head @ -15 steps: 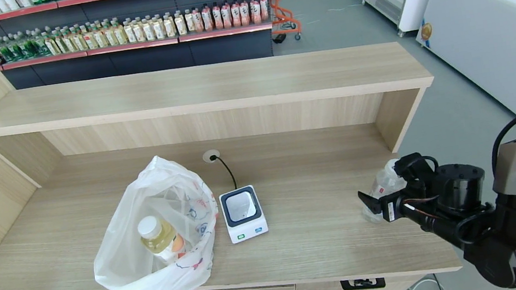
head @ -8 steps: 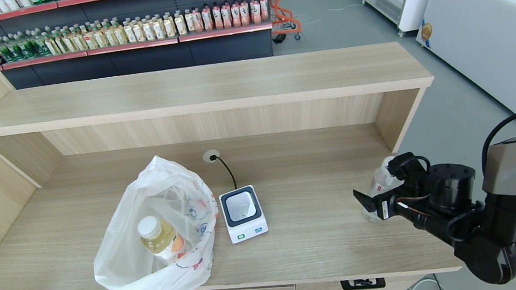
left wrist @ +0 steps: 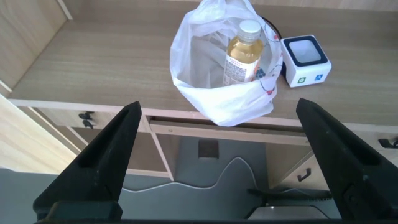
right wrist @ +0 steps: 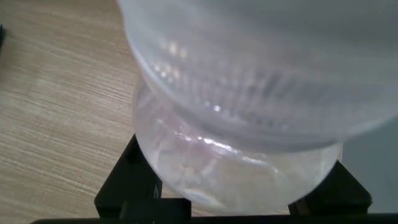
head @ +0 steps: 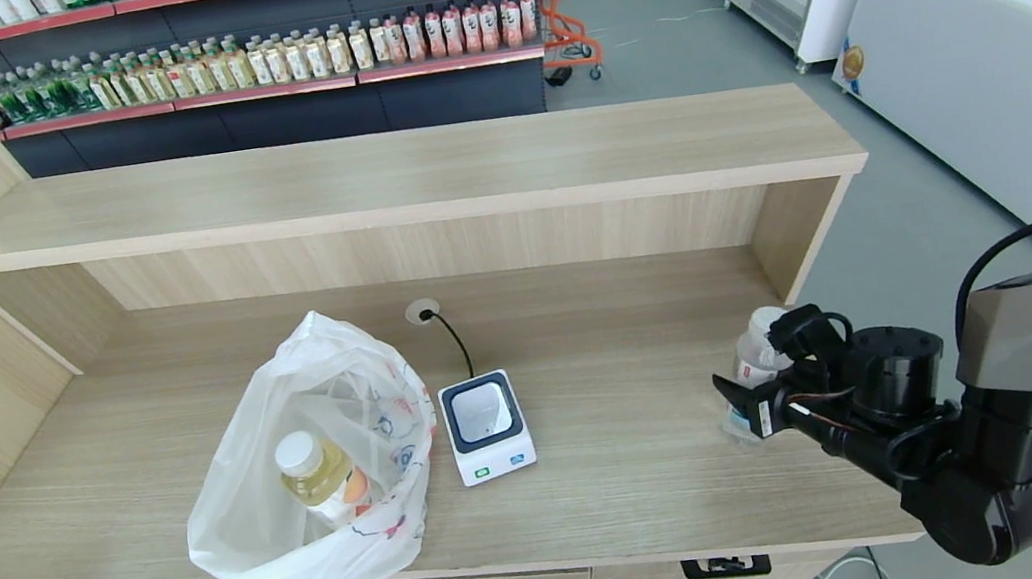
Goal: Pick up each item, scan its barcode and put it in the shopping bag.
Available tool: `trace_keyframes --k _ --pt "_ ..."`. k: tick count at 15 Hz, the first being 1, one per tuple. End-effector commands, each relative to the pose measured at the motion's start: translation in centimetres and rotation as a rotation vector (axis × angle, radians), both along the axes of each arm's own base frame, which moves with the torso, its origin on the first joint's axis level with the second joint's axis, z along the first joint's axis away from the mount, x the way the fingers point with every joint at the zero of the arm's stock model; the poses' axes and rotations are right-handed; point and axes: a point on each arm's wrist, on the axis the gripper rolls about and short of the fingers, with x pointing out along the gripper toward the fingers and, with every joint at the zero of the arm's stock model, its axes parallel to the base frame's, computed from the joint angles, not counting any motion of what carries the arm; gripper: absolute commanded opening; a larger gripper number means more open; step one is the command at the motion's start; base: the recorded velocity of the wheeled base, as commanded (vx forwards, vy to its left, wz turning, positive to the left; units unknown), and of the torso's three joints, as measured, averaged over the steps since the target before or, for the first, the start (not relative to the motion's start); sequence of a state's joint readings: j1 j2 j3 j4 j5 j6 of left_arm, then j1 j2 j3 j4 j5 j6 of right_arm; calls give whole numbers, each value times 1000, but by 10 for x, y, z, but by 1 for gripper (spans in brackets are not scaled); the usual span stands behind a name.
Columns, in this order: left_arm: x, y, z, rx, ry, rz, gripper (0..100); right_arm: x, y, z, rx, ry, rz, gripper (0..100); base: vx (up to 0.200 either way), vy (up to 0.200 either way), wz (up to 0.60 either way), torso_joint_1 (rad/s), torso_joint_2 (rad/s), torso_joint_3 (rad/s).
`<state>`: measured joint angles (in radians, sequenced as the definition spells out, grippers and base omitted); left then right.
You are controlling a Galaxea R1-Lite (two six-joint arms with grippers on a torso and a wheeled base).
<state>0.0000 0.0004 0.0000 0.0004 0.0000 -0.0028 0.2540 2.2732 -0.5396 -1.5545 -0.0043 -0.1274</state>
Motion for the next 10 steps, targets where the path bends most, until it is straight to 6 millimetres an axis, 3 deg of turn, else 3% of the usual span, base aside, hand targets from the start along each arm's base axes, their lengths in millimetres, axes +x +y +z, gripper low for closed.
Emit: trace_keyframes --k 1,10 --pt "0 0 0 0 -1 0 100 -1 0 1 -5 -3 0 0 0 0 0 0 0 0" --pt "0 0 0 0 -1 0 100 -10 -9 4 -20 13 -23 0 0 0 0 0 0 0"
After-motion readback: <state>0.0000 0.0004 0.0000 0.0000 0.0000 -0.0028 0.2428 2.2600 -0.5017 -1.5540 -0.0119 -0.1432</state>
